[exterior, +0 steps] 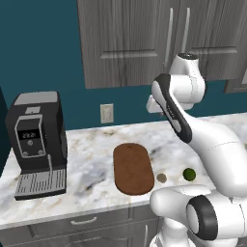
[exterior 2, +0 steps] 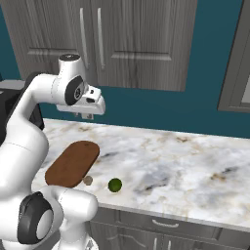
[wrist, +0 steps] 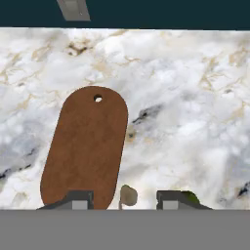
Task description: Open the cabinet. Place the bowl and condiment on the counter. Then place the lime and garlic on the cutting board.
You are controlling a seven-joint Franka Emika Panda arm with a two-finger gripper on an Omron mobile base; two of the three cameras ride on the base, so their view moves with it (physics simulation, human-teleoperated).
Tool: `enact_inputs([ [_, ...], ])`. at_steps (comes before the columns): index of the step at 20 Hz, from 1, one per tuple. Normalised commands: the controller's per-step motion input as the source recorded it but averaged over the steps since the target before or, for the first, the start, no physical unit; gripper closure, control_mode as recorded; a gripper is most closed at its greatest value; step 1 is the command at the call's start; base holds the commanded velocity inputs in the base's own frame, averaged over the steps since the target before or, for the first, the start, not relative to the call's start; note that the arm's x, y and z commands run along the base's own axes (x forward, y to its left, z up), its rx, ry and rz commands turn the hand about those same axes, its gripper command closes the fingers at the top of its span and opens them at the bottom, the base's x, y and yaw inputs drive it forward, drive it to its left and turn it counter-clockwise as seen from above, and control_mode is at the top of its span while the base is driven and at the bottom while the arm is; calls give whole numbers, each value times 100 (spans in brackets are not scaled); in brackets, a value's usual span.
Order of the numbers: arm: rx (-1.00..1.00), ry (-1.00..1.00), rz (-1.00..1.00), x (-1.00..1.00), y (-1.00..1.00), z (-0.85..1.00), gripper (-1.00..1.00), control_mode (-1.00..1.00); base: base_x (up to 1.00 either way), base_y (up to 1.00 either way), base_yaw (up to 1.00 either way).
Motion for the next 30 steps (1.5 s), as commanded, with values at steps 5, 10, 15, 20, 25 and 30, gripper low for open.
enact_inputs([
  [5, 0, -12, 0, 0, 0, 14, -100, -100, 0, 0, 0],
  [10, 0, -31, 0, -1, 0, 48, -100, -100, 0, 0, 0],
  [15, 0, -19, 0, -4, 0, 56, -100, -100, 0, 0, 0],
  [20, 0, -14, 0, -3, 0, 58, -100, -100, 0, 0, 0],
  [25, 0, -15, -1, 0, 0, 69, -100, -100, 0, 0, 0],
  [30, 0, -9, -2, 0, 0, 59, -100, -100, 0, 0, 0],
])
